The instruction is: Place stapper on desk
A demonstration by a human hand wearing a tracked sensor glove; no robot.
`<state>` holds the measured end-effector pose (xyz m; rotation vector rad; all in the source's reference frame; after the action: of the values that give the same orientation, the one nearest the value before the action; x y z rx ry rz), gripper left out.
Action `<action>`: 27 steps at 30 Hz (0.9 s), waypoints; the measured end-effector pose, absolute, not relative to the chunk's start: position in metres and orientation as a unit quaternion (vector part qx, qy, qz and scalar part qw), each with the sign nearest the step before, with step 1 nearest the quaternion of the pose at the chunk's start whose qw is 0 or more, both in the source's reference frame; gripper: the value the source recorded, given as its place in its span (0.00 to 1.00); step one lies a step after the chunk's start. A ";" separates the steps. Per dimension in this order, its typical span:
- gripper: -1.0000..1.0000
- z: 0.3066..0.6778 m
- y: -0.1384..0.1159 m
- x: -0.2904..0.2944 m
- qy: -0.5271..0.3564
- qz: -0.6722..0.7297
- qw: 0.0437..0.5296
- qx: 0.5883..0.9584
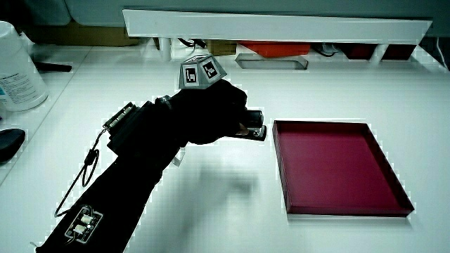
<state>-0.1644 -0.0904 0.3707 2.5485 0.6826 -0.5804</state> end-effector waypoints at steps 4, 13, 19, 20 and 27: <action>0.50 0.380 -0.092 -0.174 0.216 -0.208 0.234 0.925; 0.50 0.417 -0.096 -0.185 0.178 -0.186 0.263 0.930; 0.50 0.434 -0.095 -0.186 0.159 -0.174 0.290 0.928; 0.50 0.438 -0.096 -0.187 0.169 -0.171 0.290 0.926; 0.45 0.444 -0.097 -0.190 0.155 -0.176 0.304 0.923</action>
<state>-0.1895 -0.0968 0.4438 2.4465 0.4095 -0.4655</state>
